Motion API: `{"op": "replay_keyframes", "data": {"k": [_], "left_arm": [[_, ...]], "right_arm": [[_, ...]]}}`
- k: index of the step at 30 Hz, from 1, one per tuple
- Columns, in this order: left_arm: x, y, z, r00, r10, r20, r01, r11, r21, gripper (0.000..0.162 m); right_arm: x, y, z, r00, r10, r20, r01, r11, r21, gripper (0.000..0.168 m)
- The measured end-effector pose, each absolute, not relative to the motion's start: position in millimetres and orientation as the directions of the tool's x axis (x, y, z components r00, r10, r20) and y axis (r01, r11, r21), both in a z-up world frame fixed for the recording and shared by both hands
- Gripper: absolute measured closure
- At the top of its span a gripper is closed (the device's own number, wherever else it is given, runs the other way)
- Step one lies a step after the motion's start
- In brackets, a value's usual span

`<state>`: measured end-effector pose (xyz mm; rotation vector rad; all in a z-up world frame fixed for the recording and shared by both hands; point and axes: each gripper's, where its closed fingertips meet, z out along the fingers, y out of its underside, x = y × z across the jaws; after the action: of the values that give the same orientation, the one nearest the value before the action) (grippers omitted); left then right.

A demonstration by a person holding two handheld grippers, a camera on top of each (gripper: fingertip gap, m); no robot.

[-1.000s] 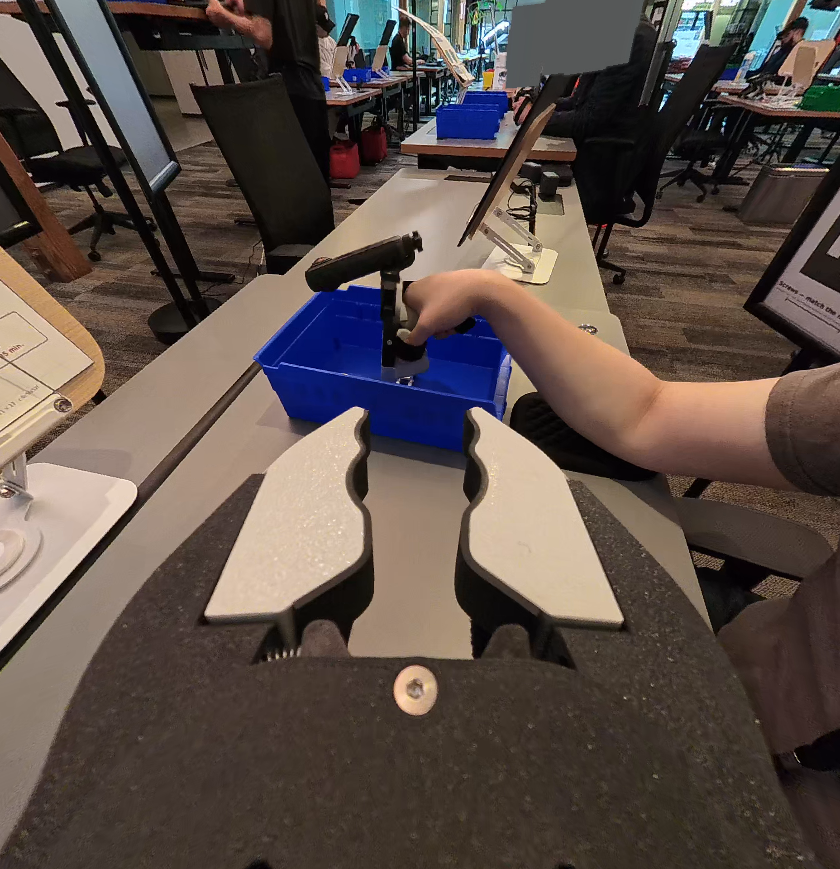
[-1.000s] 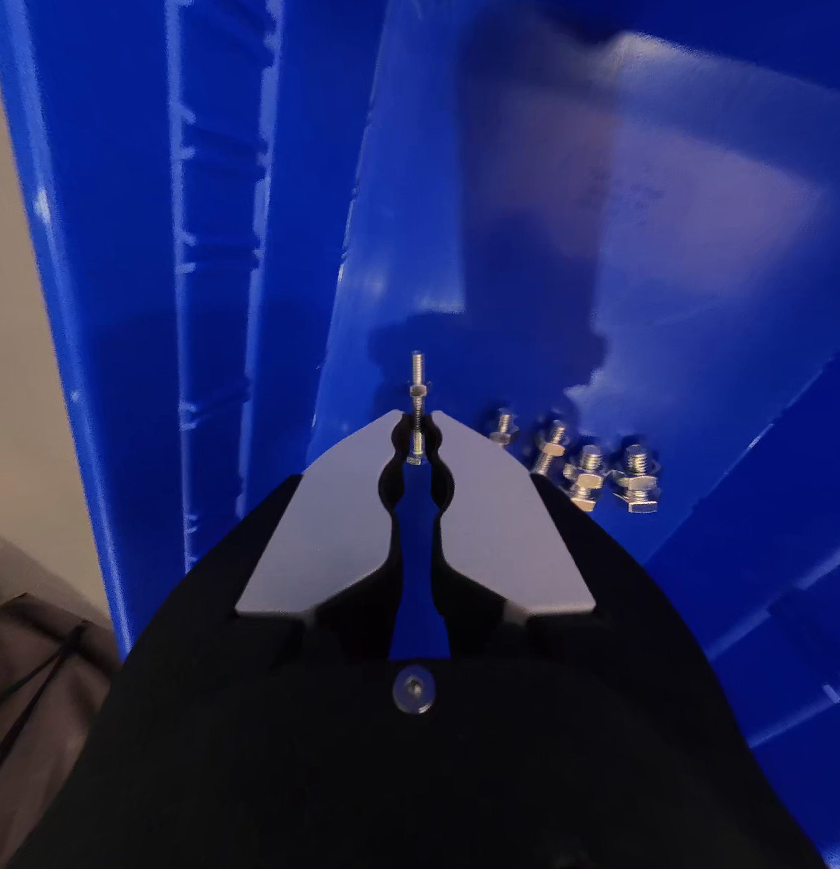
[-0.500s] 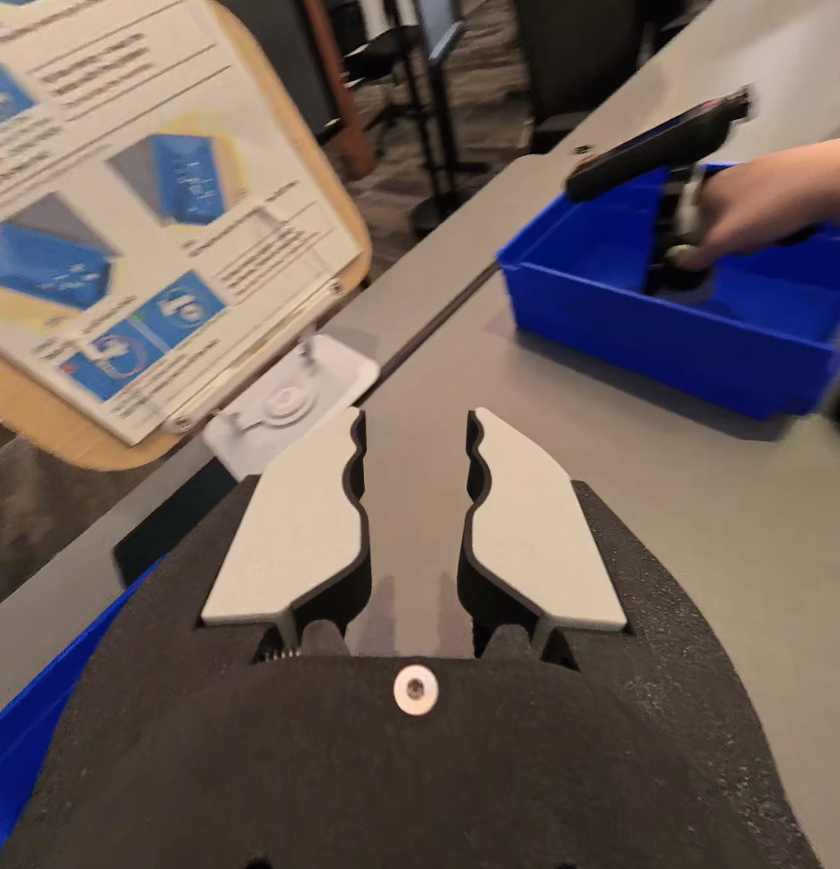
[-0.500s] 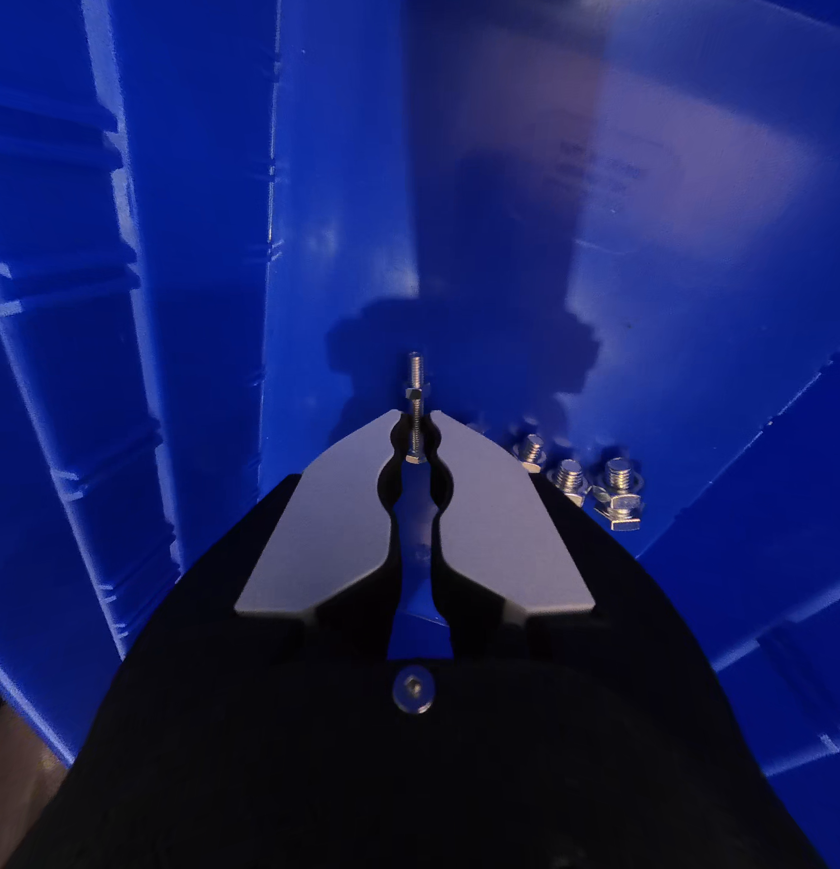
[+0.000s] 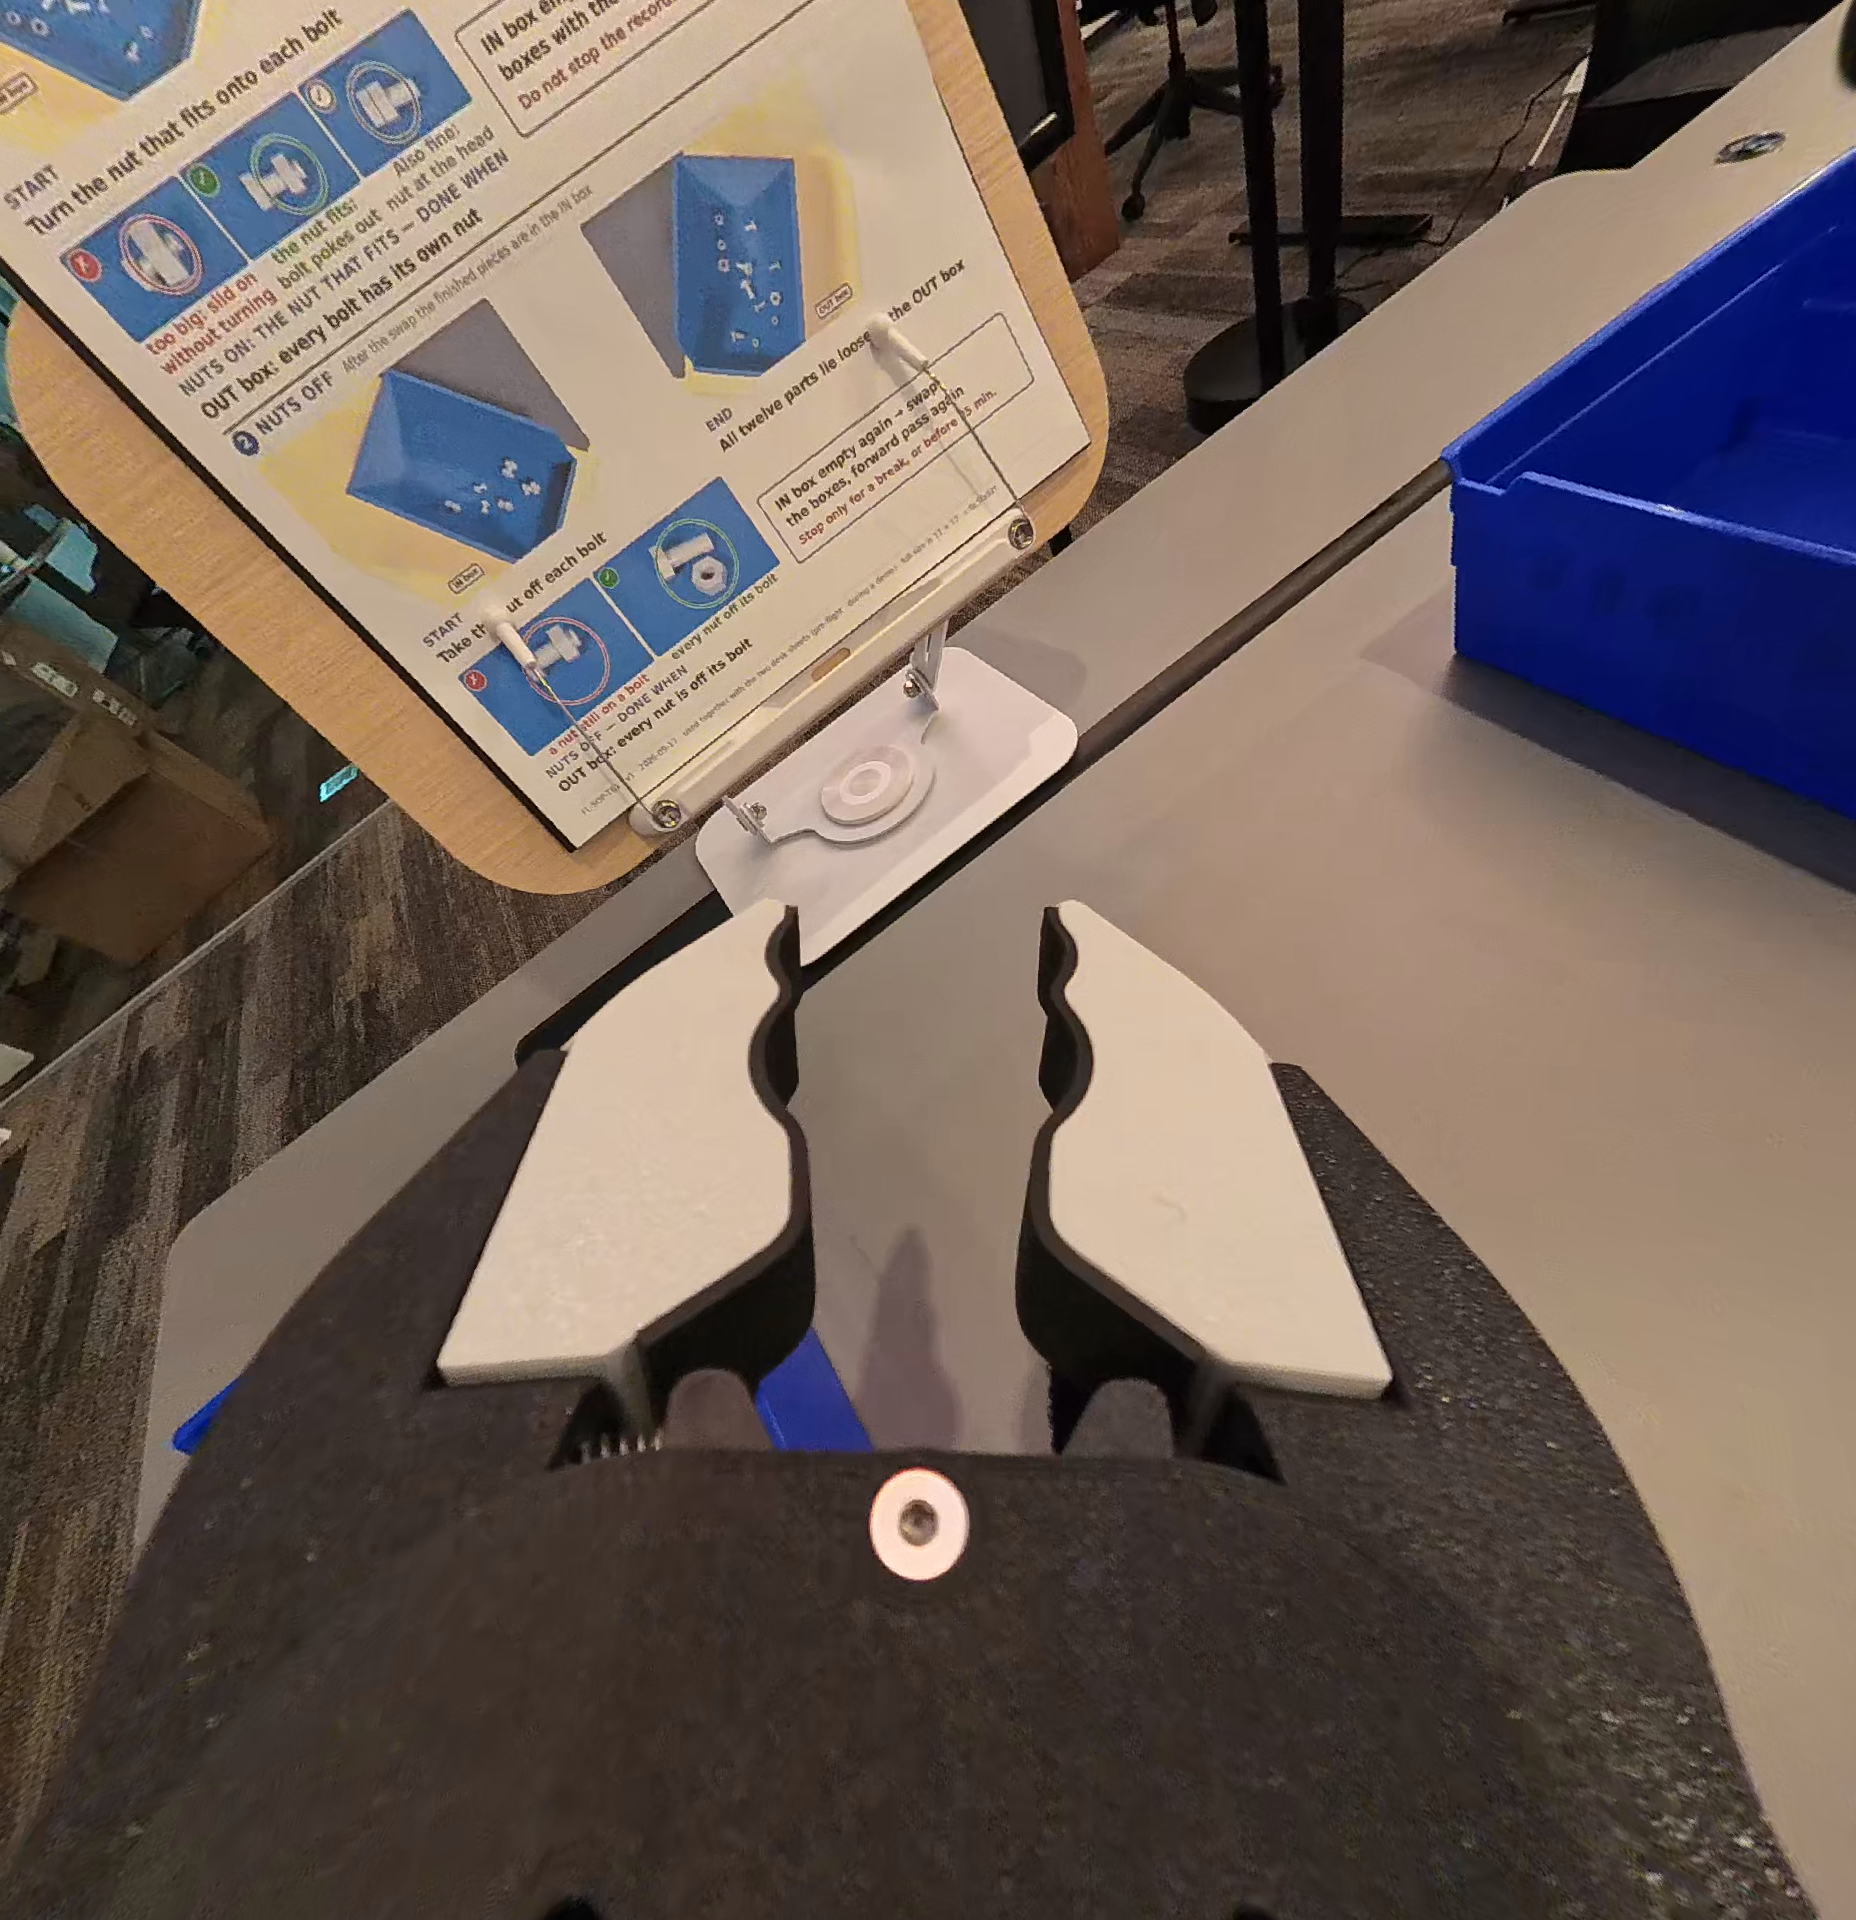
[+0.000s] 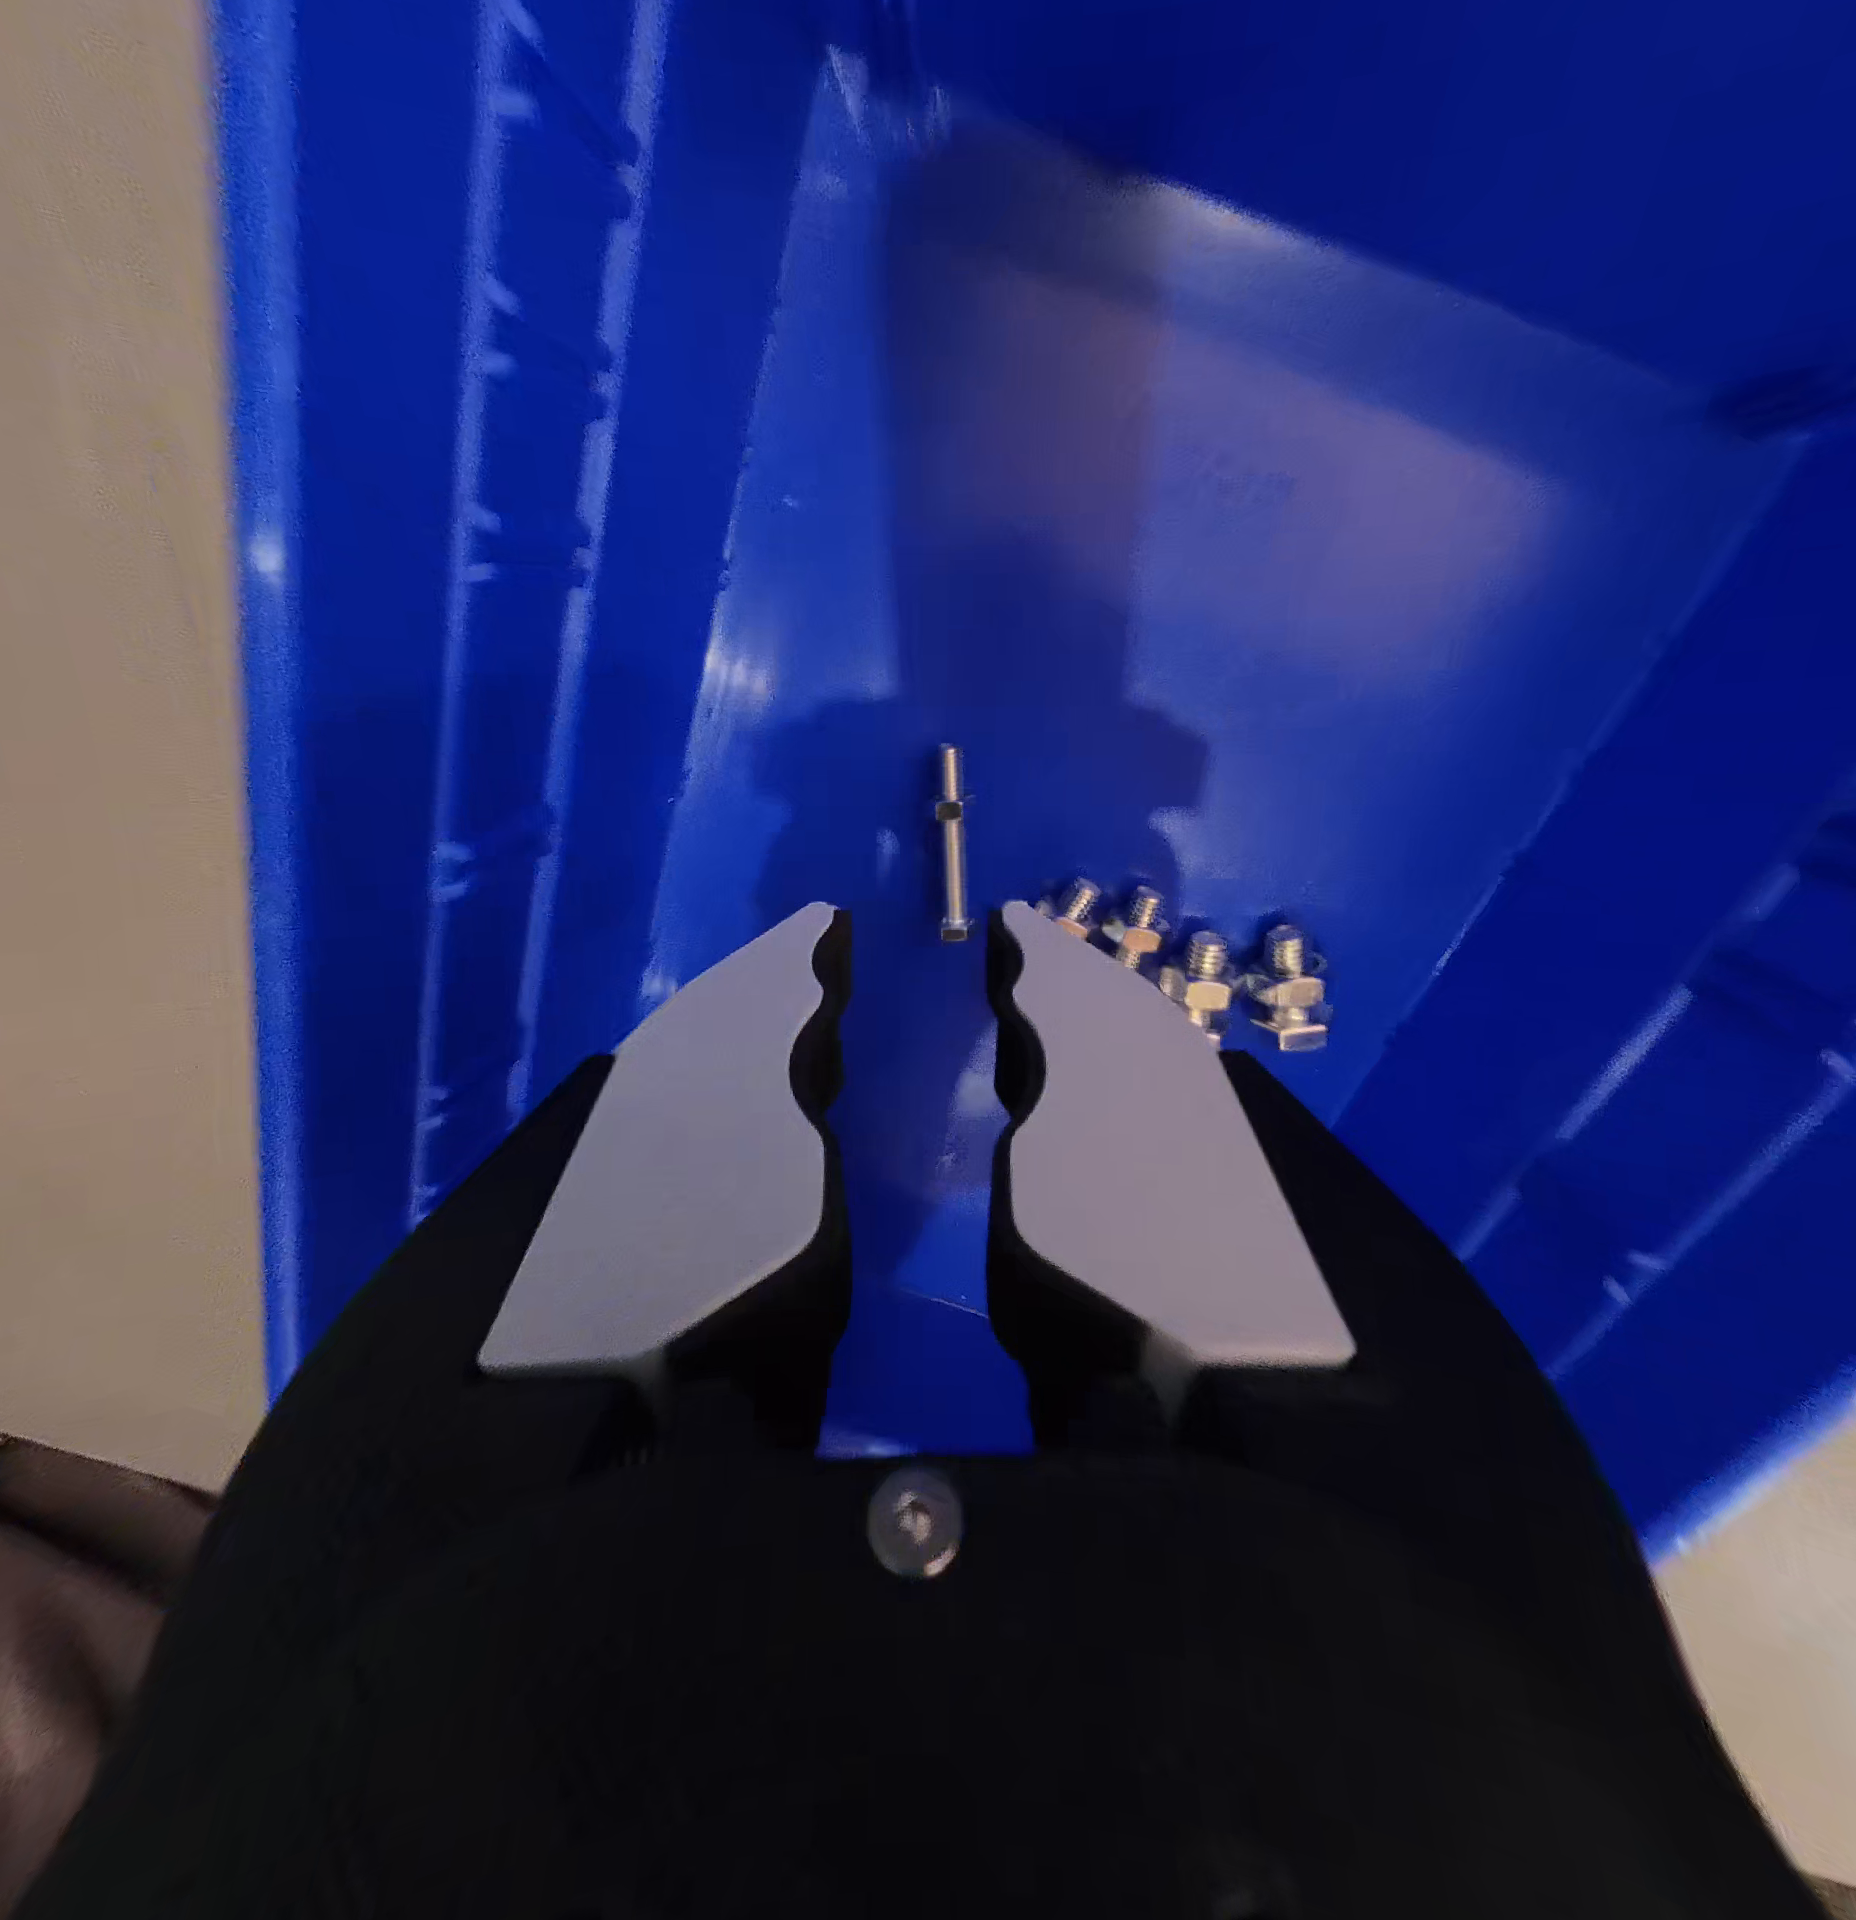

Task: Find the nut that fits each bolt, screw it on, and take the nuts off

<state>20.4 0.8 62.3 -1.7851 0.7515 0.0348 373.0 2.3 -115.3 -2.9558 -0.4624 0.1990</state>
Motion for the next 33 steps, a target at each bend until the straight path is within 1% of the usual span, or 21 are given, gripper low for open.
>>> {"op": "replay_keyframes", "data": {"k": [4, 8, 11, 14, 15, 16, 18, 21, 25, 28, 31, 33], "left_arm": [[17.6, 1.8, 60.6, 0.795, -0.474, -0.379, -0.504, -0.168, -0.847, 0.118], [-0.7, -1.1, 62.3, 0.8, -0.492, -0.343, -0.494, -0.216, -0.842, 0.119], [-32.5, -8.7, 71.2, 0.813, -0.498, -0.302, -0.473, -0.262, -0.841, 0.124], [-69.7, -22.8, 69.6, 0.836, -0.512, -0.196, -0.419, -0.366, -0.831, 0.126], [-81.7, -27.7, 66.3, 0.849, -0.508, -0.141, -0.385, -0.414, -0.825, 0.13], [-93.7, -31.6, 61.3, 0.865, -0.496, -0.083, -0.346, -0.467, -0.814, 0.131], [-119.5, -35.0, 45.7, 0.898, -0.439, -0.011, -0.286, -0.565, -0.774, 0.13], [-153.1, -36.8, 10.5, 0.939, -0.342, 0.038, -0.228, -0.702, -0.675, 0.13], [-152.0, -31.3, -33.5, 0.928, -0.308, 0.208, -0.153, -0.827, -0.541, 0.136], [-161.9, -23.9, -72.4, 0.953, -0.251, 0.171, -0.162, -0.895, -0.415, 0.138], [-154.6, -17.9, -99.7, 0.949, -0.232, 0.215, -0.15, -0.929, -0.337, 0.139], [-158.1, -17.9, -117.2, 0.961, -0.21, 0.18, -0.156, -0.949, -0.274, 0.139]], "right_arm": [[369.1, 3.1, -76.3, 0.94, 0.336, -0.058, 0.305, -0.906, -0.293, 0.141], [359.4, 1.9, -20.8, 0.93, 0.367, 0.003, 0.321, -0.808, -0.494, 0.142], [346.1, -1.2, 21.1, 0.912, 0.406, 0.064, 0.351, -0.686, -0.638, 0.142], [327.5, -3.6, 59.1, 0.884, 0.449, 0.13, 0.381, -0.53, -0.758, 0.143], [320.6, -5.3, 69.3, 0.873, 0.465, 0.144, 0.386, -0.481, -0.787, 0.143], [313.9, -7.4, 77.5, 0.863, 0.481, 0.154, 0.389, -0.44, -0.809, 0.143], [303.1, -12.3, 86.5, 0.843, 0.513, 0.162, 0.396, -0.389, -0.832, 0.143], [296.5, -16.3, 88.1, 0.827, 0.536, 0.171, 0.413, -0.371, -0.832, 0.143], [298.0, -13.6, 84.9, 0.83, 0.53, 0.174, 0.416, -0.38, -0.826, 0.143], [298.9, -12.9, 82.6, 0.829, 0.529, 0.182, 0.425, -0.384, -0.82, 0.143], [297.9, -12.8, 81.6, 0.826, 0.533, 0.181, 0.428, -0.384, -0.818, 0.143], [297.3, -12.2, 80.8, 0.824, 0.536, 0.186, 0.433, -0.384, -0.815, 0.143]]}}
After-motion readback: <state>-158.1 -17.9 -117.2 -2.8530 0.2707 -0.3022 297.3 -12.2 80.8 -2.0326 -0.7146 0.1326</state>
